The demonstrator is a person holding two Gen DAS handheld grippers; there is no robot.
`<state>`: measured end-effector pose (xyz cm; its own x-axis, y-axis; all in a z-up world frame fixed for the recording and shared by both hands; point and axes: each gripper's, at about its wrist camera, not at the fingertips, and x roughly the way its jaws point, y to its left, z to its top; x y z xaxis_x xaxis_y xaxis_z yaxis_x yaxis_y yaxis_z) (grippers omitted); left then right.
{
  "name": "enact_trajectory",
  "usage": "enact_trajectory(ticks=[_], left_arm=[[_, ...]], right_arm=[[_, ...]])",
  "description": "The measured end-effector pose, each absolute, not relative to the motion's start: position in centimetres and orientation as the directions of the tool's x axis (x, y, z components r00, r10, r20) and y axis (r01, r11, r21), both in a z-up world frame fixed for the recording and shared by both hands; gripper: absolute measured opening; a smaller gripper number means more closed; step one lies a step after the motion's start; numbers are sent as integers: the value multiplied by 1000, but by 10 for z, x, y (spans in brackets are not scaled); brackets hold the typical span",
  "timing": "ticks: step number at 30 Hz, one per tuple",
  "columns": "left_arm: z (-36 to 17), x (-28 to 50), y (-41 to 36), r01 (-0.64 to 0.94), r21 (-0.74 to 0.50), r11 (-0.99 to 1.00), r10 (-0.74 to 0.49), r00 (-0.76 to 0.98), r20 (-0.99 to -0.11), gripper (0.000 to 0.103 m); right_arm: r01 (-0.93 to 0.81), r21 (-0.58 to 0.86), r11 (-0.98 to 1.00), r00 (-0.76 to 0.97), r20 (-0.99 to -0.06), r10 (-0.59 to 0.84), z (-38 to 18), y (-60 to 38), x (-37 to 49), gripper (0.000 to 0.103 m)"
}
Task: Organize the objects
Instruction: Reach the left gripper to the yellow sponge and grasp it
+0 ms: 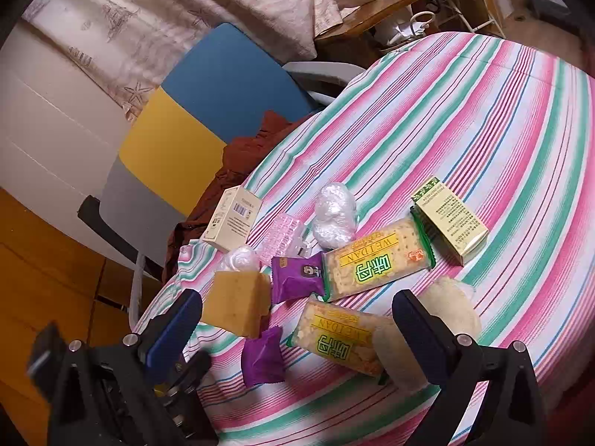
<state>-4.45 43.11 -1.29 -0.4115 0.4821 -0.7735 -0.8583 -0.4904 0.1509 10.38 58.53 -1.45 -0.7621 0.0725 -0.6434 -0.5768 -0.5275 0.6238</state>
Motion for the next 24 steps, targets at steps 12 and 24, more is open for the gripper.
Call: enact_trajectory(ticks=[12, 24], left_arm=[[-41, -70, 459, -860, 108, -498, 453, -365, -814, 56], [-10, -60, 355, -781, -97, -616, 565, -353, -746, 55]], right_arm=[[-574, 618, -537, -750, -660, 40, -19, 585, 98, 103], [-508, 526, -682, -692, -721, -40, -23, 555, 67, 103]])
